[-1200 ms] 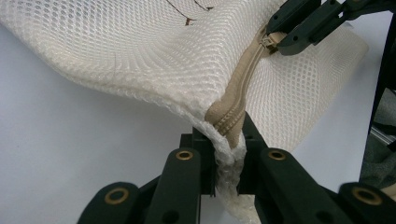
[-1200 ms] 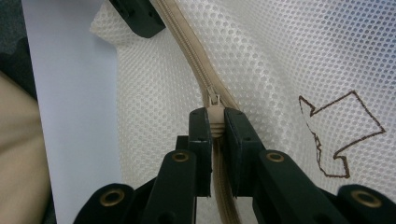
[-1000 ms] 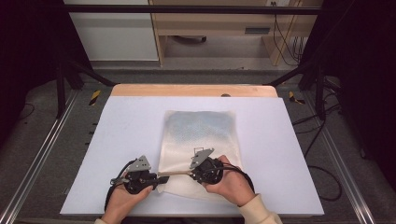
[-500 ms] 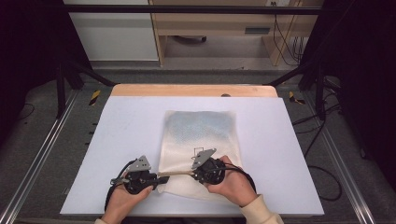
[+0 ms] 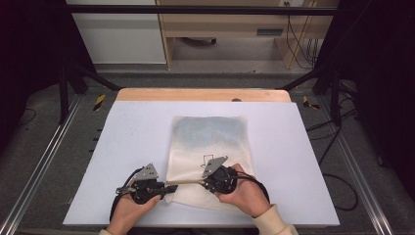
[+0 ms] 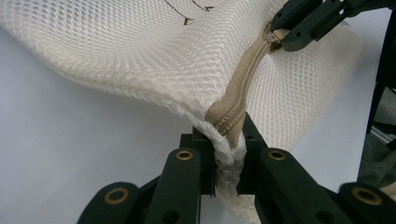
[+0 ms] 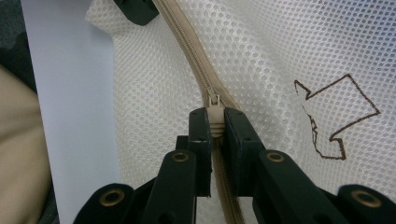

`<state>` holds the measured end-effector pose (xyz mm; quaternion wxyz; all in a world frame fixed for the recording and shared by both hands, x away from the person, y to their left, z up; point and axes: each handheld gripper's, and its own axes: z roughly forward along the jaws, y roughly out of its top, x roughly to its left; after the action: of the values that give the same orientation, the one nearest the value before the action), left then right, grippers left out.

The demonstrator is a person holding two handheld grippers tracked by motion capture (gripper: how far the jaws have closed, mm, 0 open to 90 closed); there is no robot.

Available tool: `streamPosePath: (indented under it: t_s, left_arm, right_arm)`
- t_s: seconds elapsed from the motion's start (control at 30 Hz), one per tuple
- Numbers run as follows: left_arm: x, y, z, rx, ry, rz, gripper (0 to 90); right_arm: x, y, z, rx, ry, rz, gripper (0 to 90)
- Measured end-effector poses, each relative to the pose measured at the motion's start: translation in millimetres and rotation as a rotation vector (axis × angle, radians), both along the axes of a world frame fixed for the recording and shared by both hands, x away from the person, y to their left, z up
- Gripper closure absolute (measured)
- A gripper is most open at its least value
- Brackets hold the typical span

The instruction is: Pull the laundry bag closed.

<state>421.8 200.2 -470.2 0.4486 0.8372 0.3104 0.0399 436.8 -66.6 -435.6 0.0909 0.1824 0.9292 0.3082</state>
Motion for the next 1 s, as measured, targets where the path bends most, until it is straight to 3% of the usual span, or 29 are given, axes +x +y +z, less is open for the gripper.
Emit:
streamPosePath:
  t_s: [1.0]
  left_arm:
    - [-1.3, -1.5, -0.3, 0.007, -0.008, 0.003, 81.9]
  right_arm:
    - [-2.2, -10.7, -0.7, 0.003, 0.003, -0.018, 82.2]
